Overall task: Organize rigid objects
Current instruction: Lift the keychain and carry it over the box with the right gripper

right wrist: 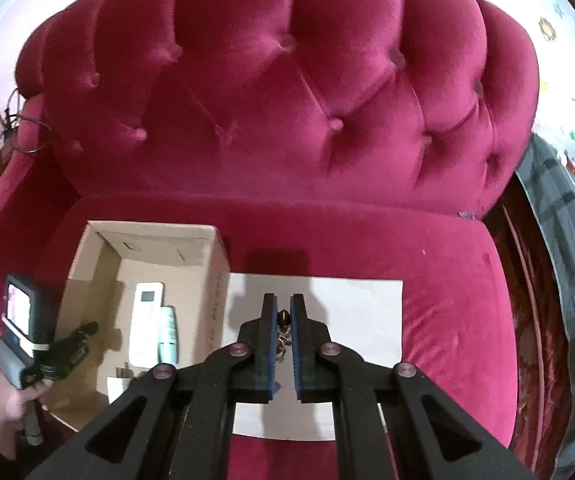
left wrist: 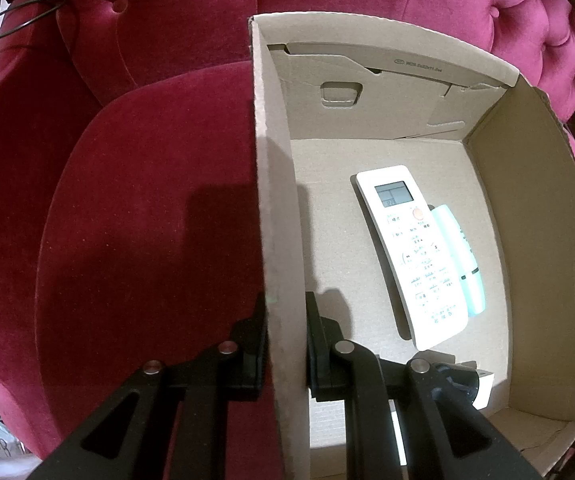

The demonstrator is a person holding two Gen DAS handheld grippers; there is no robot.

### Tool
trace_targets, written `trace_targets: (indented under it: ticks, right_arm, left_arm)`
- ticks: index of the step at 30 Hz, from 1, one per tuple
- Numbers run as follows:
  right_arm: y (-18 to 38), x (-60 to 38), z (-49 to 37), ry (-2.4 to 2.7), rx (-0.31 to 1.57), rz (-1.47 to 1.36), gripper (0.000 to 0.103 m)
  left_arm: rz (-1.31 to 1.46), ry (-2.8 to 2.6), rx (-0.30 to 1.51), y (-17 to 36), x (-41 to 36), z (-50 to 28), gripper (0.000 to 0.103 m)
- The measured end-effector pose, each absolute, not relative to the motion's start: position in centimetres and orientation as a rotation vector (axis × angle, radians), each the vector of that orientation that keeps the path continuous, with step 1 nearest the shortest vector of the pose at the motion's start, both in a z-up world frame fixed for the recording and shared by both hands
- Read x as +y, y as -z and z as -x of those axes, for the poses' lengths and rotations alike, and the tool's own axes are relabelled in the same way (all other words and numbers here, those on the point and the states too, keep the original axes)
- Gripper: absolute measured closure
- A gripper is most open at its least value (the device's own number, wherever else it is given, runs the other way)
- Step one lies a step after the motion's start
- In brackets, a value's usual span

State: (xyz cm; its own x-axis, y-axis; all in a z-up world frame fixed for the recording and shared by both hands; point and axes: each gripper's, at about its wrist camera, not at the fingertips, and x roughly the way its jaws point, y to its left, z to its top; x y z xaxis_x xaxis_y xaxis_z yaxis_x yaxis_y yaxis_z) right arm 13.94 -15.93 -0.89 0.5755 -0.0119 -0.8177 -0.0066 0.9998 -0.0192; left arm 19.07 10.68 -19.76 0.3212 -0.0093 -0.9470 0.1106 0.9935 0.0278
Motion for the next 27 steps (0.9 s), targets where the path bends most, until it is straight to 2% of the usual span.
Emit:
trace_targets:
  ticks: [14,27]
  right_arm:
    - [-2.8,-8.8,-14.1,-0.158,0.915,0.078,0.099]
    - [1.2,-3.4,-14.4,-0.264,0.977,0.088,0.099]
  left_arm:
    - [-0.089,0.079,1.242,19.8,10.7,-19.1,0.087]
    - [-0.084,0.080,1.243,19.8,10.8,-19.1,0.087]
